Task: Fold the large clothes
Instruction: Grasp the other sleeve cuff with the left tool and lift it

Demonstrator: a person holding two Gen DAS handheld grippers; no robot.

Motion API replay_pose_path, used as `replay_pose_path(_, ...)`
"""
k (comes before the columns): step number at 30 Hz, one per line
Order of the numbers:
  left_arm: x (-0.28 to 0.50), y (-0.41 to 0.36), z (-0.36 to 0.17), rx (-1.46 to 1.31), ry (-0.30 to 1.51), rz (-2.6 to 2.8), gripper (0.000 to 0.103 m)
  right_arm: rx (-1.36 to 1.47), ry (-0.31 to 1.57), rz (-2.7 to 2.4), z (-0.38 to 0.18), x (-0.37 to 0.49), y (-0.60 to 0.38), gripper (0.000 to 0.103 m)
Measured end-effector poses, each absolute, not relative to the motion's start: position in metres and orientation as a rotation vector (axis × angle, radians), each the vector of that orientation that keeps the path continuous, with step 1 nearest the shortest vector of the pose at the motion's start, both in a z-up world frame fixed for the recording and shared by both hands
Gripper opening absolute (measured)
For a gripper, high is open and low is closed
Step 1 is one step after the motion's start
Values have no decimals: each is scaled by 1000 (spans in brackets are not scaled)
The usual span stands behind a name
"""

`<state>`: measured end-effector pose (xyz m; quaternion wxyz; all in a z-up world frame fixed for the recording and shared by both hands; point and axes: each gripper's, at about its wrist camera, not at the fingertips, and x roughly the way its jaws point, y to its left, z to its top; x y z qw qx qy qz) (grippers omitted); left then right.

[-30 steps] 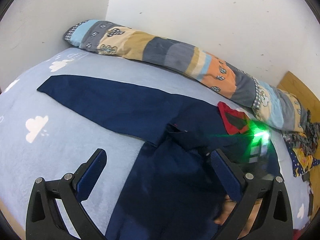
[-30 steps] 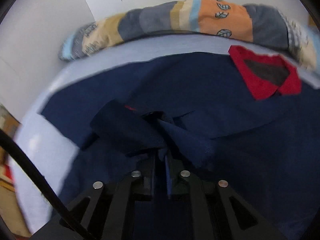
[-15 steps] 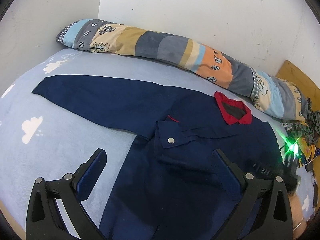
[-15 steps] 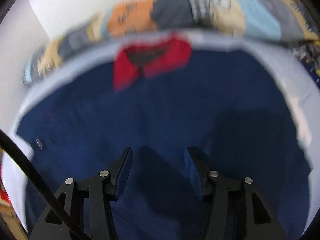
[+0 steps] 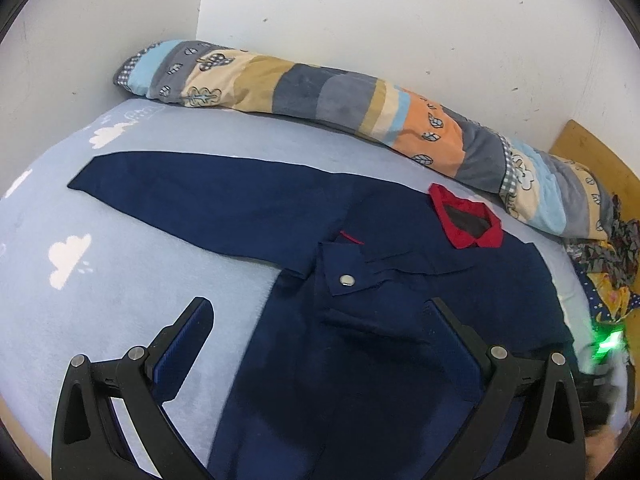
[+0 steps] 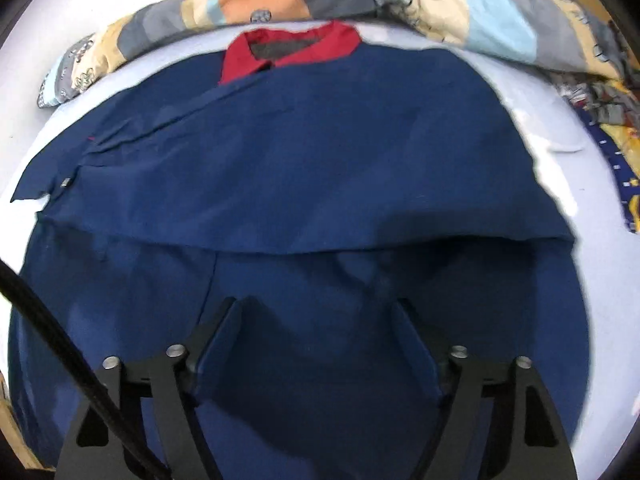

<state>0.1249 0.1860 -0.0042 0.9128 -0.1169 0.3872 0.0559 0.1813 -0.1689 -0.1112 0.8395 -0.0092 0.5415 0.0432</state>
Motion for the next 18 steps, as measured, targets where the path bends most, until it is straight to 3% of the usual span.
replay_pose_path(3,124,192,-5,-221,792,135,103,81,986,122,-54,146,-178,77)
replay_pose_path(6,129,204,-13,-239,808,155,103,61,817,136,-8,101,-175,84)
replay_pose_path(12,148,272,-25,-448,820,155,103,42,781,262,1,81,-153,84)
replay_pose_path(16,163,357,-34,-595,797,173,85,23,760,299,7,72,-136,84)
replay_pose_path(18,173,405,-48,-653,809,206,71,8,748,310,13,64,-129,85)
